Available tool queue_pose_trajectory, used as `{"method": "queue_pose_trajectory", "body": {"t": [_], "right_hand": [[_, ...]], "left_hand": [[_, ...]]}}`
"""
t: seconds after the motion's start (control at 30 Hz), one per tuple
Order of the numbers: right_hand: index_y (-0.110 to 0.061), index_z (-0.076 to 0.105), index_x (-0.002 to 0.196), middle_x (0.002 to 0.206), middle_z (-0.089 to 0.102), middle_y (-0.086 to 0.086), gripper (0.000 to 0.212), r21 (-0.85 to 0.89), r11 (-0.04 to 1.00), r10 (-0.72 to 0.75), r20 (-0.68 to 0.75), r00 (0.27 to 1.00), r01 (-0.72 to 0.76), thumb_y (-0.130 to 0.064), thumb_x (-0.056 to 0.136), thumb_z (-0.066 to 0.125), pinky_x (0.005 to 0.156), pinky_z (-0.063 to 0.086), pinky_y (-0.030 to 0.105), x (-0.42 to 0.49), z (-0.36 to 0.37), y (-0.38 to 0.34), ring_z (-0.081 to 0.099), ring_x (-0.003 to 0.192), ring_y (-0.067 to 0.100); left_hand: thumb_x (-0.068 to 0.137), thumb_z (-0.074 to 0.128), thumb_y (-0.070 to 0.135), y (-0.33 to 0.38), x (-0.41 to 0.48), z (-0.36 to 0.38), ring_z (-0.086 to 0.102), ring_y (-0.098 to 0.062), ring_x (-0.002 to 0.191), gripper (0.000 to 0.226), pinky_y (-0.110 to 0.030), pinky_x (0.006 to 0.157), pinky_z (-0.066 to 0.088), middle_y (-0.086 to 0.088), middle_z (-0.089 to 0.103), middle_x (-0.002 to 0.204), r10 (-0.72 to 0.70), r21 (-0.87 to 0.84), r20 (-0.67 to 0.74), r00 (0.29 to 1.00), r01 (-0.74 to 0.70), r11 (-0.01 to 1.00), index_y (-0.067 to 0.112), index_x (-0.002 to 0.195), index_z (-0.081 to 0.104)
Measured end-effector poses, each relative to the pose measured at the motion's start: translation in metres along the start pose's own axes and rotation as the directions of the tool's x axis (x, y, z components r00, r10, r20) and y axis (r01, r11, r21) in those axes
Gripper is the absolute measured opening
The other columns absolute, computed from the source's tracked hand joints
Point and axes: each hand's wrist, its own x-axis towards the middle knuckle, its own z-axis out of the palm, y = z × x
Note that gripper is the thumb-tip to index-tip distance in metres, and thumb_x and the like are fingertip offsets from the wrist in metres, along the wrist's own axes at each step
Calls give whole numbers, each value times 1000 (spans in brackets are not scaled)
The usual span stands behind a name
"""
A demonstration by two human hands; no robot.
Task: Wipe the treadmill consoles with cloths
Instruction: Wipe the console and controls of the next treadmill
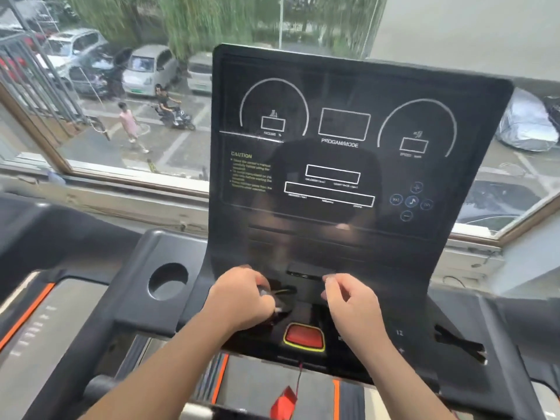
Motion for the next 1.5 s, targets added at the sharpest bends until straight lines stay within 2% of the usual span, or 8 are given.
{"method": "queue_pose_trajectory", "body": {"t": [0.27, 0.47, 0.6, 0.83, 1.0, 1.13, 1.3, 1.5], "right_hand": [[-30, 73, 95, 86, 73, -14, 21, -70, 997, -6, 216, 976, 22, -33, 103, 54, 78, 50, 17, -5, 76, -54, 66, 87, 0], [-26, 73, 94, 85, 75, -9, 20, -48, 996, 80, 24, 997, -79, -31, 104, 56, 76, 55, 22, -6, 64, -52, 69, 85, 8], [-29, 72, 87, 85, 75, -8, 23, 41, 995, 95, -80, 992, -92, -24, 103, 57, 75, 49, 11, 2, 58, -60, 68, 87, 5], [-26, 74, 84, 82, 76, -6, 24, 132, 987, 106, -115, 988, -91, -24, 102, 58, 77, 55, 23, 26, 41, -77, 71, 81, 10], [-29, 74, 89, 85, 76, -4, 20, 141, 989, 74, -133, 988, -55, -27, 101, 58, 80, 56, 26, 41, 20, -88, 71, 83, 11], [-30, 73, 94, 87, 74, -6, 20, 151, 986, 108, -259, 960, -70, -24, 101, 56, 72, 49, 17, 50, -3, -84, 68, 87, 10], [-33, 71, 98, 96, 74, -13, 16, 153, 988, 37, -288, 957, 7, -20, 99, 62, 77, 45, 11, 59, -3, -82, 67, 93, 0], [-16, 67, 122, 120, 52, -10, 35, -151, 949, -311, -297, 903, 277, -31, 97, 48, 101, 44, 22, 61, 26, -84, 54, 113, 8]], "left_hand": [[74, 60, 35, -78, -10, 0, 51, -23, 103, 41, -41, 86, 55, 5, 54, 114, -48, -124, -304, 951, 11, 992, 29, 113, 70], [84, 70, 25, -95, 4, -22, 60, -28, 103, 35, -36, 90, 46, -2, 56, 111, -184, -348, -387, 904, 42, 937, 23, 119, 70], [88, 73, 15, -70, 27, -41, 53, -14, 105, 42, -34, 91, 45, -1, 50, 122, -143, -461, -497, 856, -121, 879, 22, 128, 62], [89, 77, 20, -50, 49, -27, 54, -28, 110, 58, -49, 99, 54, 5, 28, 135, -164, -503, -402, 901, -68, 861, 30, 135, 44], [91, 73, 13, -32, 66, -60, 49, -17, 116, 49, -33, 104, 40, -1, 37, 132, -207, -563, -605, 769, -230, 794, 21, 135, 54], [81, 79, 11, 2, 90, -71, 50, -37, 117, 57, -46, 105, 46, -15, 39, 132, -150, -403, -713, 685, -225, 887, 15, 133, 53], [78, 83, 17, 71, 84, -22, 43, -39, 119, 61, -47, 101, 48, -8, 31, 135, 102, -246, -598, 795, -304, 920, 20, 132, 56], [88, 75, 21, 63, 72, -42, 54, -6, 123, 53, -28, 102, 50, 15, 44, 136, 221, -512, -425, 878, -434, 741, 34, 137, 58]]}}
